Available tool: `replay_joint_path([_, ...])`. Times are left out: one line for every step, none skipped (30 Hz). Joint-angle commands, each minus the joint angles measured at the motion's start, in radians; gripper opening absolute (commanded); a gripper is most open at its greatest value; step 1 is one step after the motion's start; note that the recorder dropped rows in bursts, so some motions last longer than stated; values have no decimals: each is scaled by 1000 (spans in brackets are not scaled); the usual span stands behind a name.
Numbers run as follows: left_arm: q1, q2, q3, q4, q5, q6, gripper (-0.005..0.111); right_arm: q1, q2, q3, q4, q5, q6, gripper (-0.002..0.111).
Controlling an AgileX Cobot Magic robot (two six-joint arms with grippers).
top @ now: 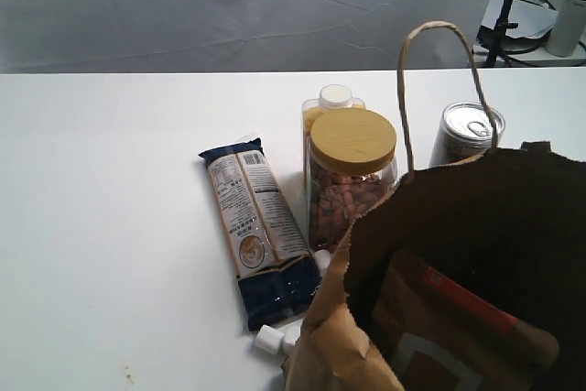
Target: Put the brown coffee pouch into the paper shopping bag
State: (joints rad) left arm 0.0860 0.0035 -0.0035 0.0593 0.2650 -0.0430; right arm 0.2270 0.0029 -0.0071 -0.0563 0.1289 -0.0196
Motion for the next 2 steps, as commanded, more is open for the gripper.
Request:
replay_joint_path([3,-3,4,5,-5,-3,0,-8,-3,7,-19,15,-7,0])
replay_joint_path([3,-3,4,5,-5,-3,0,-8,-3,7,-19,15,-7,0])
